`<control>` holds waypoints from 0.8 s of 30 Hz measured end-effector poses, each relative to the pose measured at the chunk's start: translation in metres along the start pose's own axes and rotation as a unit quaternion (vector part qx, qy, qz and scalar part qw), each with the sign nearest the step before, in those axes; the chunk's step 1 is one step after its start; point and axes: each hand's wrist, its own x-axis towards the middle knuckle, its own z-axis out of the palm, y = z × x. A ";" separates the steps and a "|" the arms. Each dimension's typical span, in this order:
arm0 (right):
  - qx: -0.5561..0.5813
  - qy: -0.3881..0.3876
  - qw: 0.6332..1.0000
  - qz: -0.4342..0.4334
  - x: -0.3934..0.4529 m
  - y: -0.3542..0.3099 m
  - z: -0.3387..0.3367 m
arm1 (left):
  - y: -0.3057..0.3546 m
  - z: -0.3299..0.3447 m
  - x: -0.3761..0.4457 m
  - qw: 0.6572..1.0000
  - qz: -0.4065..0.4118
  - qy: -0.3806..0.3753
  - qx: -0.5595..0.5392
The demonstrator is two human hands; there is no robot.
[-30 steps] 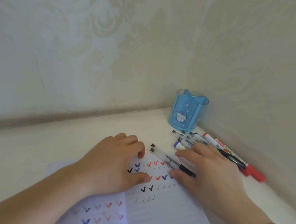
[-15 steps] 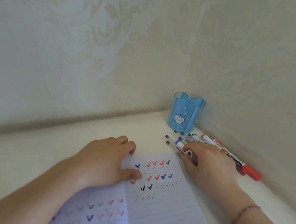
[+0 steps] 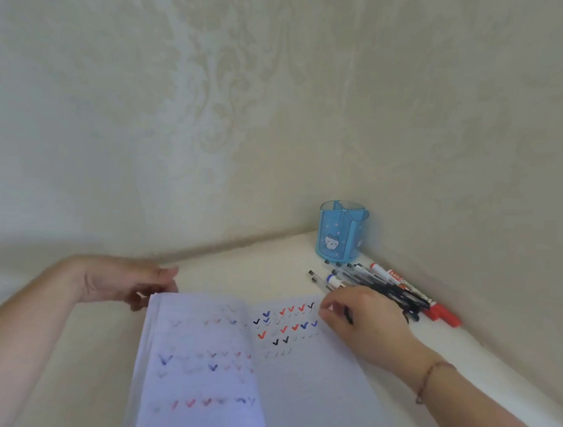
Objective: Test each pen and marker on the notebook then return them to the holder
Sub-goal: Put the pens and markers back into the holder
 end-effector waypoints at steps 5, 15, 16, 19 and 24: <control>0.119 0.029 0.991 0.056 -0.007 -0.003 0.012 | 0.008 0.032 0.007 0.950 0.111 -0.031 -0.290; 0.316 0.089 0.936 0.129 0.001 0.009 -0.003 | 0.088 0.140 0.047 0.933 0.151 0.144 0.294; 0.311 0.080 0.939 0.123 0.000 0.008 -0.006 | 0.087 0.147 0.052 0.914 0.138 0.131 0.359; 0.242 0.019 0.967 0.074 -0.007 0.008 -0.007 | 0.079 0.152 0.063 0.906 0.138 0.092 0.390; 0.133 -0.019 0.991 0.020 -0.013 0.013 0.003 | 0.055 0.142 0.057 0.897 0.101 0.104 0.417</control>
